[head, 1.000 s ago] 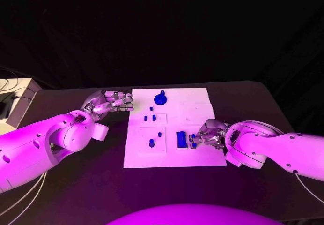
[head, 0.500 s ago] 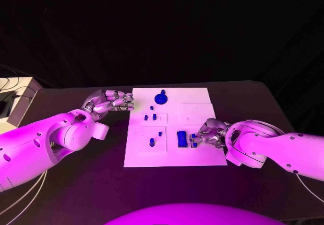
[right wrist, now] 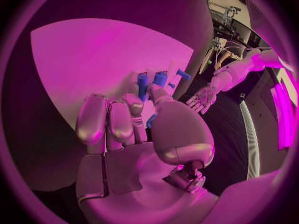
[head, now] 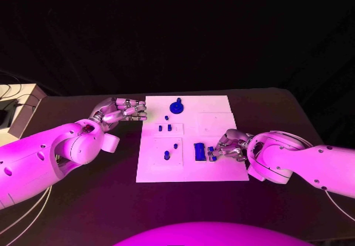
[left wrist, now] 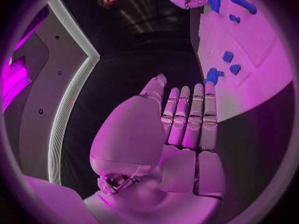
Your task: Assemble the parts on the task board
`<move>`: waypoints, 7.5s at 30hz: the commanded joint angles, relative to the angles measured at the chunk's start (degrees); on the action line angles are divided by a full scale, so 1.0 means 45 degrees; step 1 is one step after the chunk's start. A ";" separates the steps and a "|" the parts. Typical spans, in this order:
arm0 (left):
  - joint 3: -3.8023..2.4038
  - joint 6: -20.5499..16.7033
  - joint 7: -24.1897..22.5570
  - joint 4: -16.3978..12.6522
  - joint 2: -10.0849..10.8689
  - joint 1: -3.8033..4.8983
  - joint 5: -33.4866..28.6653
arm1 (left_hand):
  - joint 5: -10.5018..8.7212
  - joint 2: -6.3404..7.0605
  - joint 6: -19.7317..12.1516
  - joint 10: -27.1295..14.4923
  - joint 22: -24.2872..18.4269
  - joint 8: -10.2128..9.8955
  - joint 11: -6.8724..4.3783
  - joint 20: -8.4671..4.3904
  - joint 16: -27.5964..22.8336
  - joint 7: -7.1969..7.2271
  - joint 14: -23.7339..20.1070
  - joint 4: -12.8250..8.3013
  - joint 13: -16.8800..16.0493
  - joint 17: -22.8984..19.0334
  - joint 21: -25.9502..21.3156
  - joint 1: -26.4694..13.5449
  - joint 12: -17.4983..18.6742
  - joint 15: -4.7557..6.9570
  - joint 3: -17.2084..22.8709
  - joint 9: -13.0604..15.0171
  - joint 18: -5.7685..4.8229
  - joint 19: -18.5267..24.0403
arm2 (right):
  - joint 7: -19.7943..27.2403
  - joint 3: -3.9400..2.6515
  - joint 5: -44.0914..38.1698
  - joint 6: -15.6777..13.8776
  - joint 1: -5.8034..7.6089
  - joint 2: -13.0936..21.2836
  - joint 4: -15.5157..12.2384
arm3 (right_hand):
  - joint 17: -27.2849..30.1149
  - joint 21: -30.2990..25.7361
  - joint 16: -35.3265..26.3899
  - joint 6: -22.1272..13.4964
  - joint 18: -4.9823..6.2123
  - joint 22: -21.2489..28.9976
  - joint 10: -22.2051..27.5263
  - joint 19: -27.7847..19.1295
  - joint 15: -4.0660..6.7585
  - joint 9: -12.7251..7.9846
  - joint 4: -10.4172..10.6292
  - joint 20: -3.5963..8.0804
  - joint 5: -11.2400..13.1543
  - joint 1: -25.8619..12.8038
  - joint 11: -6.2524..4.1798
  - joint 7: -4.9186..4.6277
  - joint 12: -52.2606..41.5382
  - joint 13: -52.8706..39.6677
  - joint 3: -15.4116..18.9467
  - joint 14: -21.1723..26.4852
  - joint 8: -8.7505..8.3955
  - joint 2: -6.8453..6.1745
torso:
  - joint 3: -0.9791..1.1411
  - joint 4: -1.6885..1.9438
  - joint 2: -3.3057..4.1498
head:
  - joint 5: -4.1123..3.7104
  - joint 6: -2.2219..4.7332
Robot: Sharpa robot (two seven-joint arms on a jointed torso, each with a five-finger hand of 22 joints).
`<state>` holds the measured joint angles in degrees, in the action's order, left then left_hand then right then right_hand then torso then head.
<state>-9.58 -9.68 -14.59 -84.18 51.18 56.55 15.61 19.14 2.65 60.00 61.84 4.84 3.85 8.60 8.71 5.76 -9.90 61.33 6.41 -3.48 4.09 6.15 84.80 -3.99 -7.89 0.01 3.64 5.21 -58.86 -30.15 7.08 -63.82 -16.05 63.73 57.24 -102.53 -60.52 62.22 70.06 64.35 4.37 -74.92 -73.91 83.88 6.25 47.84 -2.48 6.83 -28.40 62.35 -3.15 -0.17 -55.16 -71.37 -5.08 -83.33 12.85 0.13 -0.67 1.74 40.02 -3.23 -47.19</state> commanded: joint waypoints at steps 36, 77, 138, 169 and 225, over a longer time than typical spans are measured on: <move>-0.0011 0.0167 0.0019 -0.0025 0.0037 -0.0007 -0.0147 | 0.0018 0.0029 -0.0176 -0.0107 -0.0035 -0.0040 0.0033 0.0140 0.0040 -0.0037 -0.0146 0.0083 0.0008 -0.0008 -0.0009 -0.0068 0.0037 -0.0012 -0.0155 0.0000 0.0061 0.0032 | -0.0012 0.0004 -0.0154 -0.0069 -0.0016 0.0005 0.0057 | 0.0006 -0.0060 -0.0025 0.0170 -0.0142 -0.1862 -0.0011 0.0734 -0.0006 0.0115 0.1343 0.0034 0.1436 0.0079 0.0011 -0.0063 -0.0163 0.0002 0.2320 0.0005 0.0078 0.0268 | 0.0001 -0.0003 0.0001 | -0.0027 0.0012; -0.0011 0.0188 0.0029 -0.0073 0.0025 -0.0007 -0.0171 | 0.0024 -0.0017 -0.0180 -0.0110 -0.0043 -0.0042 0.0035 0.0148 0.0056 -0.0043 -0.0163 0.0090 0.0008 -0.0008 -0.0024 -0.0039 0.0033 -0.0016 -0.0275 -0.0001 0.0070 0.0027 | 0.0083 0.0004 -0.0125 -0.0310 -0.0016 0.0080 -0.0073 | 0.0009 0.0009 0.0014 0.0251 -0.0156 -0.1873 -0.0122 0.0739 0.0011 0.0077 0.1902 0.0054 0.1267 -0.0211 -0.0008 -0.0040 -0.0240 -0.0100 0.2542 0.0000 0.0089 0.0425 | -0.0002 0.0020 0.0003 | -0.0022 -0.0013; -0.0010 0.0183 0.0024 -0.0023 0.0063 -0.0020 -0.0176 | 0.0030 -0.0065 -0.0187 -0.0117 -0.0044 -0.0044 0.0036 0.0154 0.0078 -0.0043 -0.0173 0.0092 0.0008 -0.0008 -0.0044 0.0009 0.0034 -0.0016 -0.0361 -0.0002 0.0073 0.0018 | 0.0900 0.0005 -0.0416 -0.0051 -0.0175 0.0731 -0.0314 | -0.0066 0.0152 0.0000 0.0475 -0.0197 -0.1901 -0.0390 0.0742 0.0085 0.0064 0.0286 0.0116 0.3276 0.1076 -0.0108 0.0099 -0.0526 -0.0328 0.2025 -0.0002 0.0230 0.0246 | 0.0004 0.0009 -0.0005 | -0.0009 0.0025; -0.0010 0.0206 -0.0011 0.0004 0.0028 -0.0021 -0.0223 | 0.0030 -0.0062 -0.0186 -0.0117 -0.0044 -0.0043 0.0036 0.0153 0.0079 -0.0041 -0.0174 0.0092 0.0008 -0.0009 -0.0045 0.0007 0.0034 -0.0016 -0.0364 -0.0001 0.0073 0.0018 | 0.3638 0.0000 0.1658 -0.2332 -0.0251 0.0741 -0.0186 | 0.0098 -0.0234 -0.0163 0.0130 -0.0140 -0.1817 0.0033 0.0662 -0.0064 -0.0216 0.0684 0.0010 0.3177 0.0857 0.0090 -0.0191 0.0048 -0.0097 0.1983 0.0031 -0.0152 -0.0298 | -0.0001 0.0004 -0.0019 | -0.0011 0.0112; 0.1979 -0.7174 -0.3229 -0.1034 -0.1439 0.0750 -0.3336 | -0.4253 -0.0590 -1.3333 -1.3743 -0.1075 -0.0856 -0.1912 -0.1937 -0.1280 0.2200 -1.3628 -0.1425 0.0772 -0.0908 -0.1366 -1.8845 0.0886 0.1754 -0.0003 -0.0809 -0.1157 1.3081 | 1.3320 -0.1572 1.4181 -0.6237 -0.0792 -0.2788 0.2793 | 1.3448 -1.3826 -1.5568 -1.4299 -0.0972 1.6648 1.6425 -1.8641 -0.1389 -1.0630 0.0551 -0.1517 0.6310 -1.3855 0.0701 0.0038 1.2258 1.5860 0.1128 1.8518 -0.2856 -0.0029 | 0.0149 -0.0387 -0.1964 | 0.0718 0.2848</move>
<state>-0.72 -34.64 -25.34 -88.24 44.77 59.73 3.18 0.48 0.01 1.12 1.33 0.11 0.22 0.10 0.21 0.37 0.02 1.01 -0.08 -0.11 0.11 0.34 4.87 -0.33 -0.22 -0.45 0.10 1.17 -1.02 27.63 0.08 -2.74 -41.65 60.21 44.70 -89.83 -0.28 0.28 0.39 1.37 1.24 -0.56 -2.00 1.90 -0.06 0.14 -0.54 -0.02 -0.50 3.11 0.08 -0.22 -0.41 -0.10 -0.02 -2.37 0.42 0.01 -0.01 0.01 31.32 -0.01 -34.40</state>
